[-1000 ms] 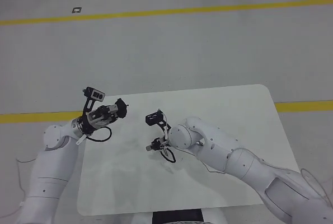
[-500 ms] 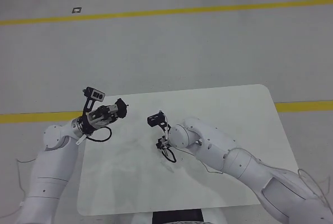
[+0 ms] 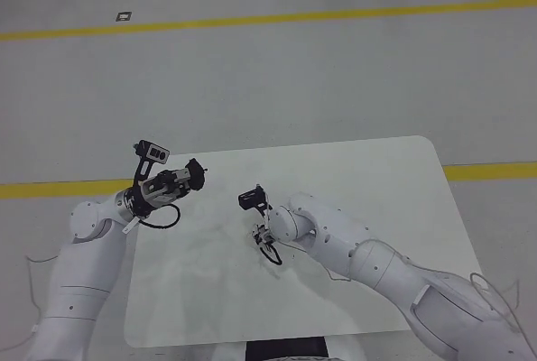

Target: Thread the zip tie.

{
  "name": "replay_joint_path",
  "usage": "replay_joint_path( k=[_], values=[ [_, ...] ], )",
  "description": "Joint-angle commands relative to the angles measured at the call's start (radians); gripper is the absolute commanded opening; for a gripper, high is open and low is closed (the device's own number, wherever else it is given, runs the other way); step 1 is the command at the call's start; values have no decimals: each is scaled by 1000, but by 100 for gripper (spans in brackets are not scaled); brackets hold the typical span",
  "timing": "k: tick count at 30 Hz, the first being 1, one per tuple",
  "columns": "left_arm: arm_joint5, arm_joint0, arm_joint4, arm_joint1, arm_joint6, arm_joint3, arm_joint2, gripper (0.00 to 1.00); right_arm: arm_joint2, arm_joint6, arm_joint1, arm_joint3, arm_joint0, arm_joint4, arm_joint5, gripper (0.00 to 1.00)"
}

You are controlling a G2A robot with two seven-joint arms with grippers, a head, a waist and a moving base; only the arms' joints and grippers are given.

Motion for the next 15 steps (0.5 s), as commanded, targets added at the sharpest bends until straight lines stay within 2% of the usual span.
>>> replay_joint_path(
  k=[1, 15],
  values=[
    [0, 0, 0, 0, 0, 0, 0, 0, -1, -1, -7, 14, 2, -9, 0, 7],
    [0, 0, 0, 0, 0, 0, 0, 0, 14, 21, -48, 73, 2, -78, 0, 10]
  ],
)
